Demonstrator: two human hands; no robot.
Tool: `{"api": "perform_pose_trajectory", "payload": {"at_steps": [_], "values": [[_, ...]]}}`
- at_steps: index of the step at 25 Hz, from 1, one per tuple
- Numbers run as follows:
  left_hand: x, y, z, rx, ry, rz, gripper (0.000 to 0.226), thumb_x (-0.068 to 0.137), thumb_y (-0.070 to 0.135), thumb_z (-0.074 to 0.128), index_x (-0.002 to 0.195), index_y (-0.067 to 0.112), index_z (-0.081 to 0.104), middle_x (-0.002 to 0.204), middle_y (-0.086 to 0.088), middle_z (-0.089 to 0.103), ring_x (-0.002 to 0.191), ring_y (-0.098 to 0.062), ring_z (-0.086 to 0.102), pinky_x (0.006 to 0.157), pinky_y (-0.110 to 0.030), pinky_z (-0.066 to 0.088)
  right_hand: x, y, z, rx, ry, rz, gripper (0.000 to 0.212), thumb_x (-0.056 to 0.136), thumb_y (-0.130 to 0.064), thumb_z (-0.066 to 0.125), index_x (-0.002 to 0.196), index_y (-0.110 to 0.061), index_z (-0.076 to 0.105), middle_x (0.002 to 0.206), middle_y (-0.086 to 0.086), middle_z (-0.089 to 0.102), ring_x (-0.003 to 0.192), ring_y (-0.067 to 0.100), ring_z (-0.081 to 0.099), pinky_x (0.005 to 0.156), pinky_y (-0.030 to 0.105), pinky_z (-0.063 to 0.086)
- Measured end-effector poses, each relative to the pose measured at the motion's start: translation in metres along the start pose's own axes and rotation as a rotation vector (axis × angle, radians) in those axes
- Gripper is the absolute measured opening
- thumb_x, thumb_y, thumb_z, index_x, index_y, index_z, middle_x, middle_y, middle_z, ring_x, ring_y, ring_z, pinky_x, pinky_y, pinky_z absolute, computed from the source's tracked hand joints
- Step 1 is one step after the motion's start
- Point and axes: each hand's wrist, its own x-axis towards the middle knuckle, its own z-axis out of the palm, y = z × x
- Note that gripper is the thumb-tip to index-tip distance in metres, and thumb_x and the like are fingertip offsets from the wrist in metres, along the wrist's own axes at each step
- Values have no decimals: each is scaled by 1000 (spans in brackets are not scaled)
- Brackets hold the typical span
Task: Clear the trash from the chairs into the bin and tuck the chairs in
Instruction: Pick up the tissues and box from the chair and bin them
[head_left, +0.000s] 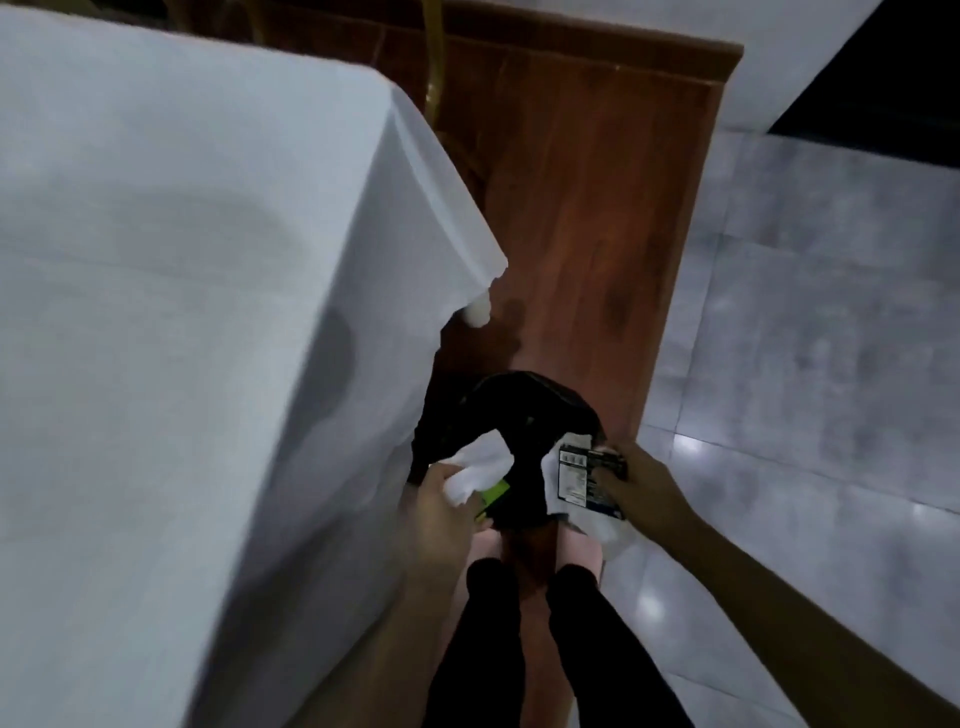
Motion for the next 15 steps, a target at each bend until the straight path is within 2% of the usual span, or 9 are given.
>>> {"api": "perform_pose_trajectory", "payload": {"at_steps": [1, 3, 5, 7, 9, 11, 12, 13, 15], "values": [[22, -11, 16, -69, -3, -25, 23, 86, 1, 60, 101, 17, 56, 99, -11, 62, 85, -24, 63, 65, -21, 57, 32, 11, 10, 6, 2, -3, 25, 92, -8, 54, 117, -6, 56, 100, 11, 63, 91, 22, 59, 77, 30, 47], [64, -43, 47, -33, -16, -79, 21, 86, -1, 60, 101, 13, 57, 93, -10, 63, 80, -21, 63, 55, -14, 48, 96, 38, 36, 43, 1, 10, 25, 91, -12, 57, 115, -9, 57, 104, 10, 64, 96, 25, 61, 87, 38, 50], [102, -66, 78, 26, 0, -130, 19, 83, 4, 62, 98, 14, 57, 83, -1, 62, 74, -17, 60, 53, -14, 43, 145, 68, 65, 89, -20, 47, 23, 89, -16, 60, 111, -10, 57, 106, 11, 65, 99, 26, 61, 91, 43, 49], [125, -86, 93, 87, -70, -163, 17, 81, 8, 62, 98, 5, 60, 73, 1, 58, 65, -13, 55, 52, -18, 39, 174, 97, 89, 149, -106, 129, 19, 89, -19, 61, 104, -10, 53, 107, 13, 62, 101, 29, 60, 90, 45, 49], [143, -108, 105, 135, -105, -145, 25, 80, 12, 62, 100, -2, 59, 68, 1, 56, 58, -10, 53, 50, -16, 37, 190, 120, 106, 227, -200, 218, 22, 91, -20, 60, 109, -14, 50, 115, 14, 57, 104, 32, 58, 93, 49, 49], [155, -117, 111, 138, -101, -158, 33, 82, 13, 67, 113, 6, 57, 91, -7, 67, 76, -18, 61, 58, -16, 41, 193, 135, 115, 298, -207, 272, 31, 92, -21, 58, 121, -15, 49, 122, 11, 54, 108, 30, 56, 96, 53, 48], [157, -118, 111, 145, -114, -146, 39, 84, 14, 68, 120, 10, 55, 105, -5, 66, 88, -18, 59, 62, -9, 41, 191, 139, 117, 279, -193, 265, 35, 92, -21, 58, 125, -14, 49, 124, 10, 55, 108, 28, 56, 98, 51, 48], [157, -119, 111, 140, -135, -138, 41, 85, 16, 68, 123, 14, 53, 107, 2, 61, 92, -13, 54, 59, 1, 36, 189, 144, 120, 237, -173, 251, 38, 92, -22, 58, 128, -14, 49, 127, 10, 56, 109, 26, 55, 99, 48, 47], [154, -118, 108, 104, -188, -155, 36, 88, 18, 66, 121, 19, 53, 95, 13, 51, 87, -6, 50, 59, 7, 36, 180, 145, 119, 137, -141, 223, 40, 92, -23, 57, 129, -13, 49, 129, 10, 56, 112, 24, 55, 99, 41, 46]]}}
